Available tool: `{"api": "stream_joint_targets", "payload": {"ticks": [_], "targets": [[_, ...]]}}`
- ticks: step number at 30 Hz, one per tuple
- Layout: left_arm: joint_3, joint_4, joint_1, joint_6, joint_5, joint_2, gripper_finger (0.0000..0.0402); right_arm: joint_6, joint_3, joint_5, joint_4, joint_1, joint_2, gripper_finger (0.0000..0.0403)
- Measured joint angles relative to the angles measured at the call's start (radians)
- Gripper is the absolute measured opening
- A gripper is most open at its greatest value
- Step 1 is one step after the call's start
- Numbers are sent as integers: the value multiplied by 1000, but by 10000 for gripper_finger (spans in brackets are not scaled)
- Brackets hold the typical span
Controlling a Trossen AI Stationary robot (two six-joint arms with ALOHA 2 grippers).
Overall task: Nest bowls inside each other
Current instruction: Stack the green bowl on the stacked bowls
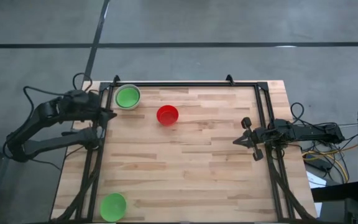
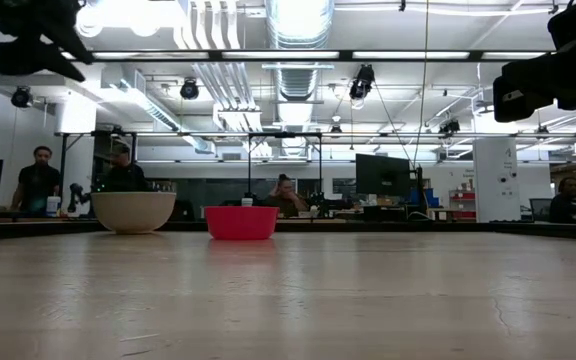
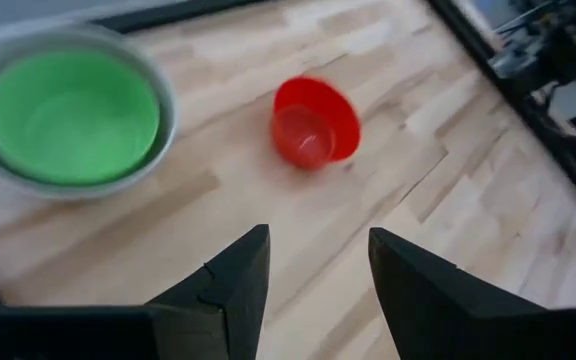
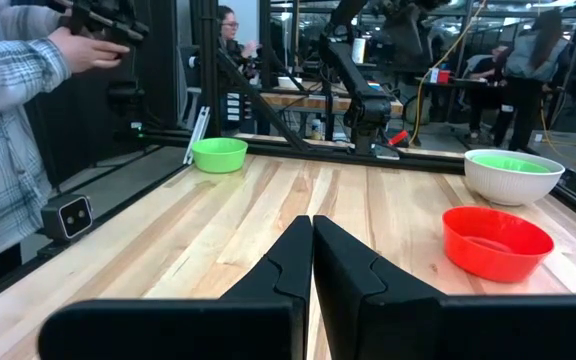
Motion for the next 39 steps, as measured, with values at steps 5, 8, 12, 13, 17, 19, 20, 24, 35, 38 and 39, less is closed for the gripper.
{"api": "stream_joint_targets", "payload": {"ticks": [5, 8, 12, 13, 17, 19, 20, 24, 35, 38, 39], "targets": [[0, 77, 0, 119, 2, -1, 176, 0, 0, 0, 0, 0, 0, 9], [0, 134, 0, 198, 15, -1, 176, 0, 0, 0, 0, 0, 0, 9], [0, 219, 0, 275, 46, -1, 176, 0, 0, 0, 0, 0, 0, 9], [0, 240, 0, 291, 59, -1, 177, 0, 0, 0, 0, 0, 0, 9], [0, 303, -1, 350, 120, -1, 180, 0, 0, 0, 0, 0, 0, 9], [0, 317, -1, 372, 152, -1, 182, 0, 0, 0, 0, 0, 0, 9], [0, 321, -2, 379, 165, -1, 184, 0, 0, 0, 0, 0, 0, 9], [-9, 335, -9, 412, 243, -2, 190, 0, 0, 0, 0, 0, 0, 9], [-66, 410, -50, 410, 369, -14, 193, 0, 0, 0, 0, 0, 0, 9], [-66, 414, -75, 412, 380, -14, 193, 0, 0, 0, 0, 0, 0, 9], [-66, 418, -85, 414, 383, -14, 193, 0, 0, 0, 0, 0, 0, 9]]}}
